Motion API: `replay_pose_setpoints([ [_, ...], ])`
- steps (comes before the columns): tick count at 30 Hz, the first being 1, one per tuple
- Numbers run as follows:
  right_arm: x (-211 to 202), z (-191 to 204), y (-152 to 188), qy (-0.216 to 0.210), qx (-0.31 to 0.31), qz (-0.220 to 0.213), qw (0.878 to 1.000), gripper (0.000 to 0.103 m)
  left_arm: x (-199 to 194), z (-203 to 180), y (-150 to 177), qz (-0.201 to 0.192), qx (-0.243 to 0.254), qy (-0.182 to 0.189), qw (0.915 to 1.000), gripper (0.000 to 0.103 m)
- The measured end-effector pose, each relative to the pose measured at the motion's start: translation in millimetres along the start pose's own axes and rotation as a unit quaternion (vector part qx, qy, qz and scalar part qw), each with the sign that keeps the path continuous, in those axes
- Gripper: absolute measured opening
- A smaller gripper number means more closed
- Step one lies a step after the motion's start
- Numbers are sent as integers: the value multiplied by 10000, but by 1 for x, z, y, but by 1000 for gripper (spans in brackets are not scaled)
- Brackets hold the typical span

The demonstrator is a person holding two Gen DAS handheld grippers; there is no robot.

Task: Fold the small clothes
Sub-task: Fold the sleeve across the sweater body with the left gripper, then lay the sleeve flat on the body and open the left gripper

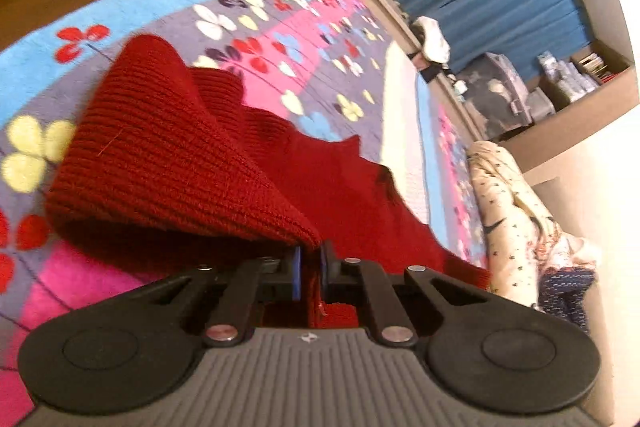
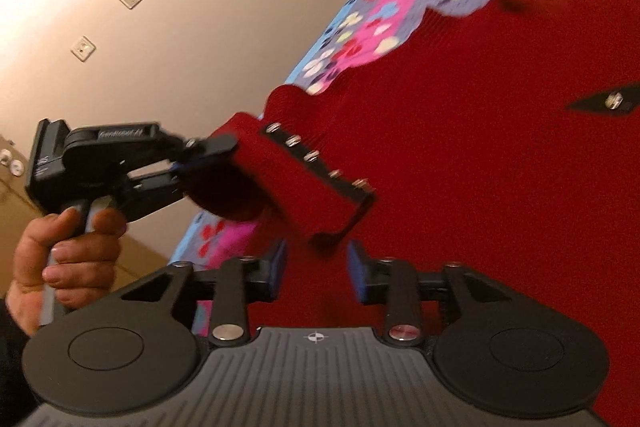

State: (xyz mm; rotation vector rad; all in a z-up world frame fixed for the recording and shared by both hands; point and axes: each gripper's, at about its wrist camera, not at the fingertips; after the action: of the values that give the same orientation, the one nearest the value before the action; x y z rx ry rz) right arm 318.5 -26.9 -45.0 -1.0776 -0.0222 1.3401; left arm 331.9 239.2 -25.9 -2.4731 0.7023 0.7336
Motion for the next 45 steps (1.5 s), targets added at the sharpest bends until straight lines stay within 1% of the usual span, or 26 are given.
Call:
replay_pose_setpoints([
  [5,0,-4,1,-283,326,-11,9991,45,10,-14,8,235,159,454,9986,8],
  [7,1,-8,1,-405,500,-22,9979,45,17,-22,14,416,386,559,9968,9],
  [9,-2,-13,0,-424,658,-110,9969,45,27,-30,22,743,742,316,9940,9],
  [10,-4,-15,-1,-375,716,-187,9966,45,35,-32,27,938,925,63,9913,9],
  [12,-7,-21,-3,-282,883,-297,9953,45,48,-33,34,1255,1218,-475,9834,9],
  [14,-10,-29,-3,-158,1058,-330,9937,45,55,-33,38,1460,1447,-856,9749,12],
  [15,-9,-32,-2,-64,1125,-300,9932,45,55,-34,38,1476,1528,-947,9726,13],
  [17,-5,-38,0,87,1268,-137,9918,45,51,-39,35,1506,1678,-947,9696,15],
  [18,-2,-40,1,138,1323,-50,9911,45,47,-44,35,1500,1880,-918,9663,15],
  [21,-4,-37,1,695,1157,-36,9908,45,30,-60,36,1370,2637,-756,9518,15],
  [22,-3,-36,1,826,1082,-28,9907,45,23,-63,36,1344,2804,-640,9483,15],
  [23,-3,-37,0,903,1033,-3,9906,45,17,-63,33,1287,2869,-525,9478,17],
  [24,-2,-37,0,938,1014,33,9904,45,10,-60,28,1140,2858,-429,9505,19],
  [26,2,-36,2,999,952,66,9904,45,-3,-56,13,703,2581,-266,9632,19],
  [28,5,-30,3,1122,701,73,9912,42,-13,-51,-4,249,2170,-139,9758,19],
  [29,7,-25,4,1172,510,75,9918,38,-17,-48,-10,48,1976,-155,9801,20],
  [30,11,-19,6,1218,270,104,9921,28,-20,-46,-16,-139,1770,-209,9839,20],
  [31,13,-13,7,1301,66,116,9914,17,-22,-44,-22,-302,1592,-295,9863,20],
  [32,19,-10,5,1405,-151,113,9899,13,-23,-41,-27,-479,1459,-427,9872,20],
  [33,19,-8,4,1474,-300,73,9886,10,-25,-39,-31,-675,1351,-600,9867,20],
  [35,10,-7,-3,1497,-374,-135,9879,5,-29,-37,-37,-1080,1292,-966,9810,20],
  [37,-9,-4,-22,1468,-533,-577,9860,4,-36,-35,-46,-1435,1243,-1203,9744,20],
  [39,-40,-3,-46,1555,-820,-1110,9782,4,-40,-34,-51,-1571,1170,-1250,9726,20],
  [41,-70,-16,-67,1839,-928,-1385,9687,4,-38,-34,-52,-1607,1147,-1316,9714,20],
  [43,-94,-44,-82,2575,-997,-1345,9517,4,-29,-38,-50,-1465,1276,-1355,9715,20],
  [45,-109,-85,-87,3244,-707,-1138,9364,4,-17,-44,-44,-1285,1536,-1418,9694,20],
])
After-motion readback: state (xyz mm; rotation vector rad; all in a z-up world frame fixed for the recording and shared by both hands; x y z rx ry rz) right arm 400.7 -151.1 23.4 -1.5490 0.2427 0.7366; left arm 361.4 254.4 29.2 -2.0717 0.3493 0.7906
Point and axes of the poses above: each gripper's, at about its wrist camera, not at the fingertips, and x roughly the way its jaws point, z to its left, y to its underside, and after that the axes turned 10 degrees about -x, right-handed
